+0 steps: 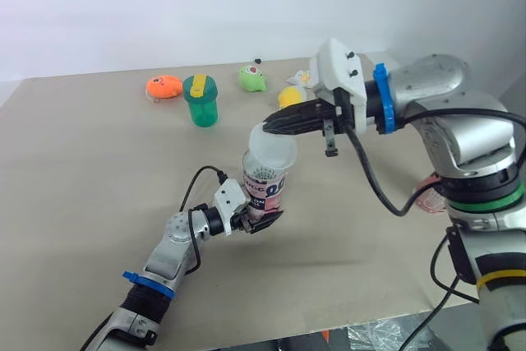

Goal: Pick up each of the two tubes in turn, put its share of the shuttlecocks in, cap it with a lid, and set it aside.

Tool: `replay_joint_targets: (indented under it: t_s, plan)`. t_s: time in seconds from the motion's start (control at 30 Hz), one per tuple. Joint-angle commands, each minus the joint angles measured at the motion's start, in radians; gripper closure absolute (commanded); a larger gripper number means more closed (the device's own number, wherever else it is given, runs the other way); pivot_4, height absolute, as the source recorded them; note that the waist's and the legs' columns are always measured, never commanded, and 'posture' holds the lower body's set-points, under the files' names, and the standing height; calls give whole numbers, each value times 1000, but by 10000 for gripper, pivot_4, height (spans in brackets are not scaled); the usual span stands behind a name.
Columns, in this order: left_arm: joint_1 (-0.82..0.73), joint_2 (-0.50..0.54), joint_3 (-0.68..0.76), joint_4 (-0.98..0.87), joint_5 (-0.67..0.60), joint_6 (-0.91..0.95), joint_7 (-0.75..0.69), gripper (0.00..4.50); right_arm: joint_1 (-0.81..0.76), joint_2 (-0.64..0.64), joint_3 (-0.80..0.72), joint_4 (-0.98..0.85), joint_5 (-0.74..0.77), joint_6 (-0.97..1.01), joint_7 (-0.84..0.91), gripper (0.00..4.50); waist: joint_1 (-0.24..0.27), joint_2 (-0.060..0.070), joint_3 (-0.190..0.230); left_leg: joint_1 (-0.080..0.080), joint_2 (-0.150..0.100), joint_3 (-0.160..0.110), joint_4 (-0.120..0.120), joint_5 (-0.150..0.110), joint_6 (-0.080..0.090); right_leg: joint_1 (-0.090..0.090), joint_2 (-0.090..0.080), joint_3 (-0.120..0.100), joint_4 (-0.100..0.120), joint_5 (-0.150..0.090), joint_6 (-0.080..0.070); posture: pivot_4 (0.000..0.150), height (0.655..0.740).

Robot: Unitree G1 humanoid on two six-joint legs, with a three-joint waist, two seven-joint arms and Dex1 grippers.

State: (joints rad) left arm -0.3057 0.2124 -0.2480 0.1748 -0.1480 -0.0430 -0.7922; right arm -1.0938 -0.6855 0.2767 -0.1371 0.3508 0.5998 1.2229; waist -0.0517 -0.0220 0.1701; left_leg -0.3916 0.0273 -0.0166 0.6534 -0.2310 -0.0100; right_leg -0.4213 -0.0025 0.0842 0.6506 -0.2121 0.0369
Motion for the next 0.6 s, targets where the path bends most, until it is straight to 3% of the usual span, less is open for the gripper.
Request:
replay_joint_targets:
  t_s: [0.03,0.6]
  plan:
    - [36,20,-10,37,29,33,11,5867,-28,15,34,16,-55,-60,19,44614,0,0,0,0,0,0,0,0,0,0,0,0,0,-1,-1,1500,7400]
    - [42,19,-15,23,27,45,23,5867,-4,14,108,31,-176,-151,78,44614,0,0,0,0,0,-1,-1,0,0,0,1,-1,0,-2,-4,1500,7400]
